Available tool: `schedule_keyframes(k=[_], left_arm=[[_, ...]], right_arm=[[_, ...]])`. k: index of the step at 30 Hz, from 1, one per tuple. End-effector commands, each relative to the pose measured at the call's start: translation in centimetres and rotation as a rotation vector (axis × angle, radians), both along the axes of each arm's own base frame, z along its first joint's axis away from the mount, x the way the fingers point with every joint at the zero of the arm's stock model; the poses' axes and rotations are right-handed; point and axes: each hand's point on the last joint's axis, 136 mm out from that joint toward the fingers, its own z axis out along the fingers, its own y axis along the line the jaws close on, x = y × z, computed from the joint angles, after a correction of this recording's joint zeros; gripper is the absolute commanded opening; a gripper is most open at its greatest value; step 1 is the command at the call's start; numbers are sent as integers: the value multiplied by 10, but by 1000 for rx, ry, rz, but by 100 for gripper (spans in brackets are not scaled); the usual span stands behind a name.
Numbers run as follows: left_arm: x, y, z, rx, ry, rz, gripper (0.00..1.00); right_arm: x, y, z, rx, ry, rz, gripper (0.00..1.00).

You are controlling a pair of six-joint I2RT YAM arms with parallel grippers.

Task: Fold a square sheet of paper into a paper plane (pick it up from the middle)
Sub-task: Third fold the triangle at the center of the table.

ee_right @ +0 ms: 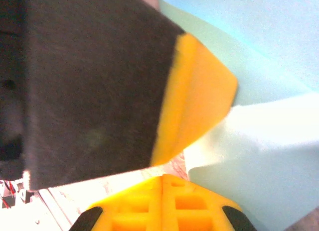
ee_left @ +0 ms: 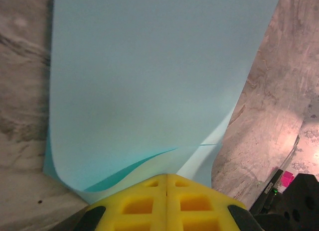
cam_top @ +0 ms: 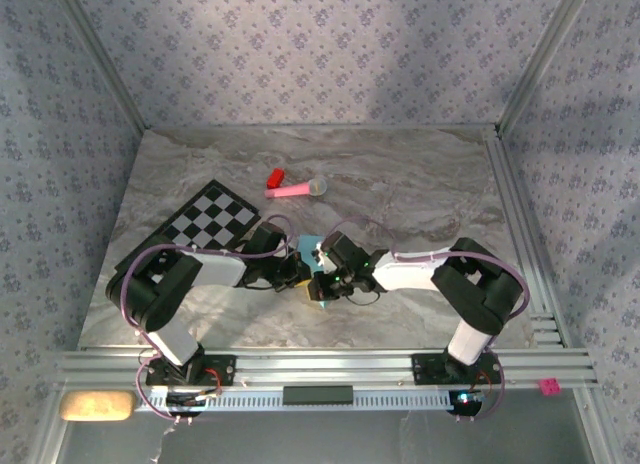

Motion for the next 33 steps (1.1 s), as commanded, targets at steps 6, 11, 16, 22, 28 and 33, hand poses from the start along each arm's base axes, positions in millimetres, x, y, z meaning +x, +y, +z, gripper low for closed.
schedule_keyframes(k=[6, 11, 16, 22, 28, 33], left_arm=[[-13, 19, -30, 128, 67, 8, 0], [-13, 21, -33, 141, 69, 12, 0], [-13, 23, -36, 154, 78, 16, 0], [-15, 25, -40, 170, 89, 19, 0], [-16, 27, -42, 176, 93, 23, 0], [-16, 27, -41, 173, 92, 25, 0]], right_arm=[[-5, -10, -12, -26, 32, -27, 5], [-8, -12, -12, -15, 42, -29, 6], [-15, -17, -15, -6, 59, -38, 7], [-25, -24, -14, -5, 63, -22, 7], [-38, -38, -17, -20, 75, -11, 7], [-46, -54, -22, -54, 76, -13, 7]])
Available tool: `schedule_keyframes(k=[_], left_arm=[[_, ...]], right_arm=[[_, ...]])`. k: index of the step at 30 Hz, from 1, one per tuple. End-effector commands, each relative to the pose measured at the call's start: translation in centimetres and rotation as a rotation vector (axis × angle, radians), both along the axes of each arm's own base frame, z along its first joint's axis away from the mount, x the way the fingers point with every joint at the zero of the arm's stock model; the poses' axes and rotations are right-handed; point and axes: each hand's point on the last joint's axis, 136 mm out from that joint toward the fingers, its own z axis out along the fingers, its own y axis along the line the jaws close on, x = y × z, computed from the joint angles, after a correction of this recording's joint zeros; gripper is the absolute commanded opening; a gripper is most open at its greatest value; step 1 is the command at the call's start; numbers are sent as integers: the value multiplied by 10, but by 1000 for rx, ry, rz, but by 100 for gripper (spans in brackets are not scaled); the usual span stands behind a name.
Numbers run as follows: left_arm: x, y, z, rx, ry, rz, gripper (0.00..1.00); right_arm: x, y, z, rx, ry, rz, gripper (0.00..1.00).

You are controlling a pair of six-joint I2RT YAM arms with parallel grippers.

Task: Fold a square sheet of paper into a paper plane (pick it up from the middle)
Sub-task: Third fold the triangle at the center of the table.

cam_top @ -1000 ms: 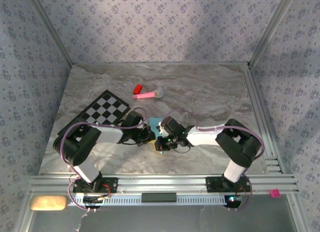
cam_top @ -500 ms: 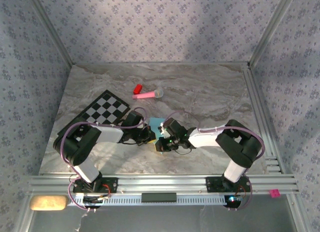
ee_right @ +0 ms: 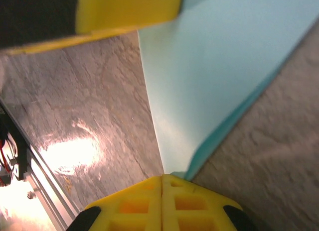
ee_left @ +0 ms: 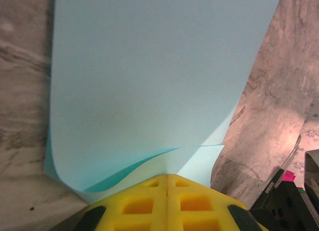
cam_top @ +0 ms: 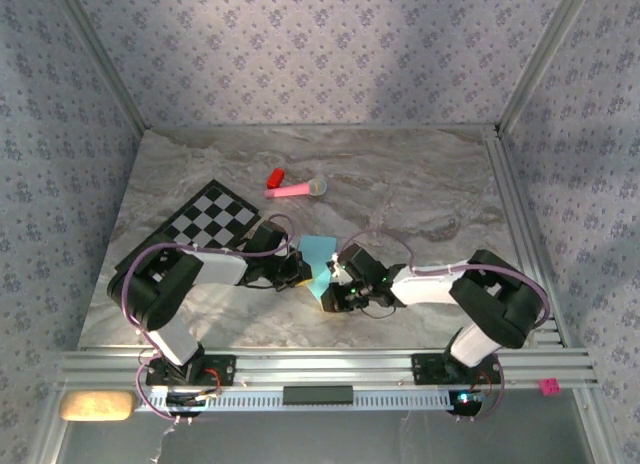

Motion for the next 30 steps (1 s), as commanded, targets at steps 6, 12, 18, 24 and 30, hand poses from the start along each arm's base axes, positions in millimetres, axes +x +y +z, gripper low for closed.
schedule_keyframes(k=[6, 12, 18, 24, 30], left_arm=[[-17, 27, -36, 145, 86, 56, 0], [-16, 30, -33, 145, 85, 156, 0], [-17, 31, -27, 169, 54, 196, 0], [-15, 31, -23, 166, 42, 202, 0], [-14, 27, -19, 149, 27, 184, 0]], right_arm=[[-9, -15, 17, -11, 5, -7, 7], [19, -8, 48, 60, -44, -81, 8], [33, 15, 49, 69, -22, -100, 8], [41, 25, 31, 50, 24, -134, 7], [40, 13, 9, -8, 69, -161, 6]])
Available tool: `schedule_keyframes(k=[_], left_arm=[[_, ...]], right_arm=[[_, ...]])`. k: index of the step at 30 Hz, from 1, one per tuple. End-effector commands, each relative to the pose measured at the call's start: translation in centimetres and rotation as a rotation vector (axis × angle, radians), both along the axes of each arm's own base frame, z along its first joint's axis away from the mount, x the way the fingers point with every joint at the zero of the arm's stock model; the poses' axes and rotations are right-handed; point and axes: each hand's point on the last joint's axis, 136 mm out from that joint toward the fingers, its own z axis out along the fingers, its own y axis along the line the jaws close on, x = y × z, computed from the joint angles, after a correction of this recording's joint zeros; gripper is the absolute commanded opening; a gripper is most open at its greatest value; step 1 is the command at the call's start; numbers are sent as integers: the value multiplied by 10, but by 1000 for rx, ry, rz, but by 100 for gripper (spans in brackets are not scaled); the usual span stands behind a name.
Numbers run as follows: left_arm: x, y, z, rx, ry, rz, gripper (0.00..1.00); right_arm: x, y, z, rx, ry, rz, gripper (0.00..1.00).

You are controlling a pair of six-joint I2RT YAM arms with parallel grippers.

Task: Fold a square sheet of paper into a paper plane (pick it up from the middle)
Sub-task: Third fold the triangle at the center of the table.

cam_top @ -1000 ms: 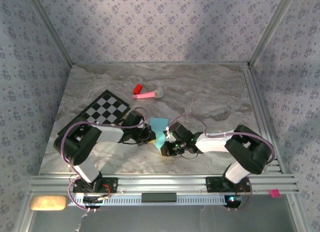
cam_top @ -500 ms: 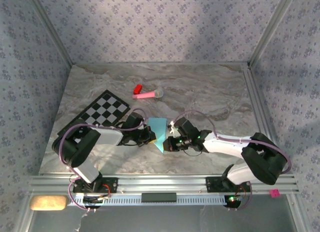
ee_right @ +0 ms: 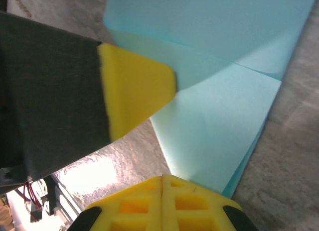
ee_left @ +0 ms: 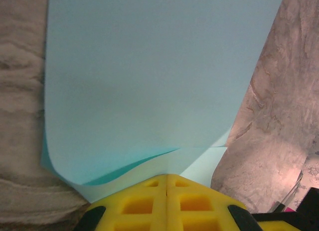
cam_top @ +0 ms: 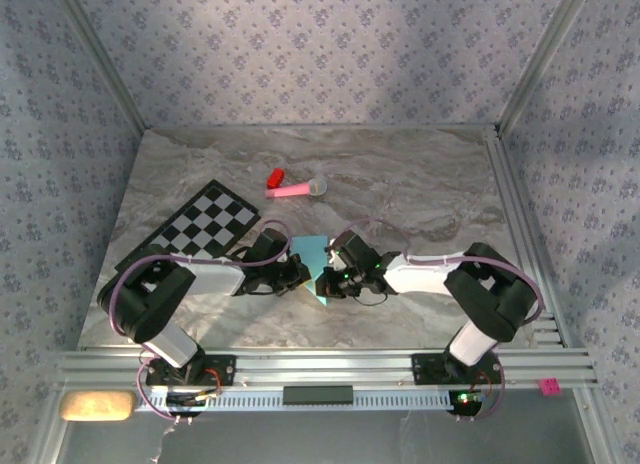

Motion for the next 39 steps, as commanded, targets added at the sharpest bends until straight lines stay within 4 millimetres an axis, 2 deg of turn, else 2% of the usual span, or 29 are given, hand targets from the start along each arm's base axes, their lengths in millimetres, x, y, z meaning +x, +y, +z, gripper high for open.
schedule_keyframes(k=[1, 5, 10, 16, 21, 25, 36, 39], left_arm=[[-12, 19, -19, 94, 44, 22, 0], [-6, 15, -8, 73, -4, 1, 3], [4, 9, 19, 62, -101, -44, 16], [2, 4, 37, 35, -150, -93, 20], [-10, 4, 36, 16, -146, -144, 12], [-16, -3, 35, -8, -146, -199, 11], [0, -15, 16, 27, -133, -198, 9], [0, -7, 4, 77, -95, -165, 7]], right_arm=[[4, -7, -8, -27, 26, -40, 6], [-1, -18, -20, -48, 60, -50, 6], [-6, -29, -31, -90, 86, -58, 5], [-4, -28, -32, -97, 84, -58, 4], [-4, -30, -35, -114, 93, -64, 4], [-4, -32, -38, -126, 100, -73, 3], [-4, -34, -38, -126, 98, -78, 3], [-4, -35, -37, -123, 94, -77, 3]])
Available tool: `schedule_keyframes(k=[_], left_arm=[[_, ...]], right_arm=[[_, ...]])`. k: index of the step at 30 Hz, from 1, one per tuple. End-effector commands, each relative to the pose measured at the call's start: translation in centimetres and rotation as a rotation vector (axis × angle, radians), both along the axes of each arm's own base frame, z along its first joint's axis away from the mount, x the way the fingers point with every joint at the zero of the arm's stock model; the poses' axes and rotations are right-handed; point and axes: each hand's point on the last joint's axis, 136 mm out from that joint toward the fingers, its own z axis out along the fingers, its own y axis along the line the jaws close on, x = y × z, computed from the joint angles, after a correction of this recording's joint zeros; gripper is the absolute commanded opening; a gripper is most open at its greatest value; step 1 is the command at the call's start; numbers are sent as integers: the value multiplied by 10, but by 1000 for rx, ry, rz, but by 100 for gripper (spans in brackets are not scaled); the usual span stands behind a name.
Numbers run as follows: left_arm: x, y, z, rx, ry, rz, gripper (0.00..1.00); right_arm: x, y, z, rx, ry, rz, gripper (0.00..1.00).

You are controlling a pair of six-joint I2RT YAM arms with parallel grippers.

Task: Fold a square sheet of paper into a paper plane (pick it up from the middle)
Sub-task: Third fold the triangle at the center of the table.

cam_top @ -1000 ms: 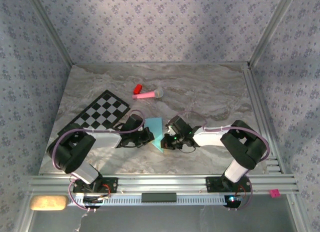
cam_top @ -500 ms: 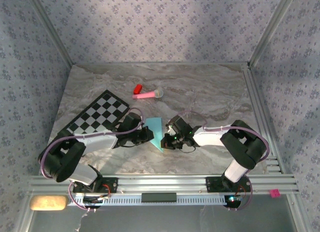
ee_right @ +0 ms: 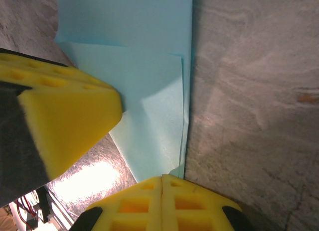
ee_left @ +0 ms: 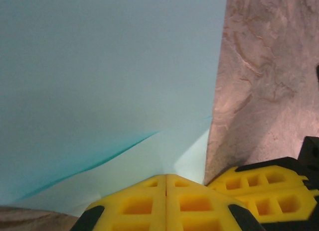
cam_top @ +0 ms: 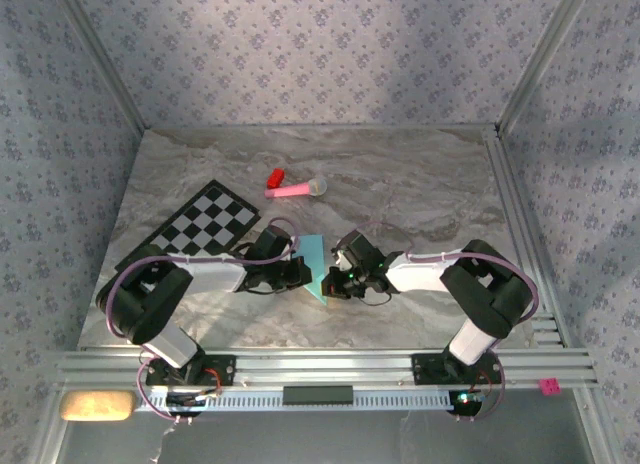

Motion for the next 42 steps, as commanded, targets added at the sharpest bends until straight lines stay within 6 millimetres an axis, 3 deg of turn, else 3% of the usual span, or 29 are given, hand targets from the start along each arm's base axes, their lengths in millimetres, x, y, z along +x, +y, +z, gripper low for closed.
schedule_keyframes(k=[1, 7, 13, 17, 22, 30, 38, 42], left_arm=[[6, 2, -6, 39, 2, 28, 6], [-3, 11, -27, 80, 67, 51, 3], [-5, 12, -28, 95, 74, 44, 2], [-5, 12, -28, 95, 78, 43, 2], [-4, 11, -26, 88, 74, 40, 2], [-1, 4, -16, 59, 49, 21, 3], [12, -11, 32, -13, -65, -37, 8], [5, -14, 40, -64, -48, -42, 9]], right_arm=[[-7, -20, -22, -99, 48, -32, 3], [0, -10, -4, -50, -3, -20, 4], [8, 8, 28, 15, -90, 19, 6], [11, 18, 34, 38, -103, 40, 7], [7, 22, 22, 20, -72, 54, 7], [-6, -8, -21, -90, 15, -7, 5], [-13, -20, -33, -133, 45, -28, 4], [-11, -20, -32, -132, 41, -33, 3]])
